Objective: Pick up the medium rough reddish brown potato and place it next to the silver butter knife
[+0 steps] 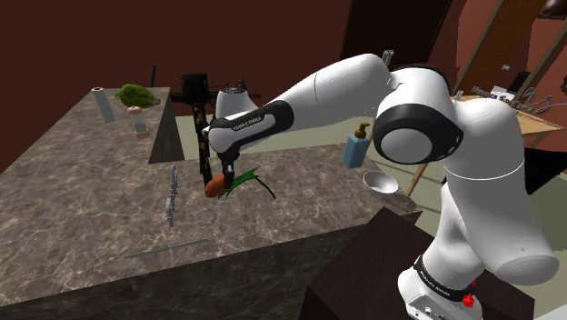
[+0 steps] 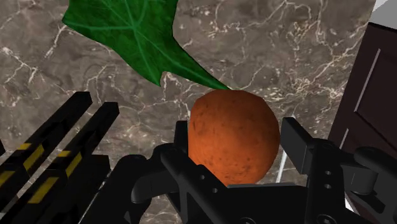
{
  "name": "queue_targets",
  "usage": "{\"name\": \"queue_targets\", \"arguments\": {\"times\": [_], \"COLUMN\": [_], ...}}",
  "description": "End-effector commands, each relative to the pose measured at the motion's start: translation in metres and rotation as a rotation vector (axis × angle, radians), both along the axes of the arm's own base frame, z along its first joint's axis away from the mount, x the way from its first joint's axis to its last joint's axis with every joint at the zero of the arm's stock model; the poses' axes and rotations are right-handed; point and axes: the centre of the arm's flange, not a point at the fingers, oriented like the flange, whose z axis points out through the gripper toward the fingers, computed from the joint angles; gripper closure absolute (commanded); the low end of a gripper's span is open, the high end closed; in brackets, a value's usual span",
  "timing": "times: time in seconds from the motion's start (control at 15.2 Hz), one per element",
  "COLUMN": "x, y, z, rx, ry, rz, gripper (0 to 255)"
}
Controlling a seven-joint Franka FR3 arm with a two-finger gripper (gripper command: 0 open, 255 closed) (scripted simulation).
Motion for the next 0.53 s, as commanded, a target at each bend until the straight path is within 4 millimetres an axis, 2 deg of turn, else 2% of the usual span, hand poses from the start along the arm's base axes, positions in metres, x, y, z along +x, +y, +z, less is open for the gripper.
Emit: {"name": "queue_targets", "arguments": {"times": [0.0,0.13,0.46], "x": [0.014,0.029,0.029], "y": [0.023,0.048,0.048], "z": [0.001,0.001,-0.025], "rx": [0.0,0.0,0.0], "ry": [0.0,0.0,0.0], "rz": [0.0,0.0,0.0], "gripper": [255,255,255]}}
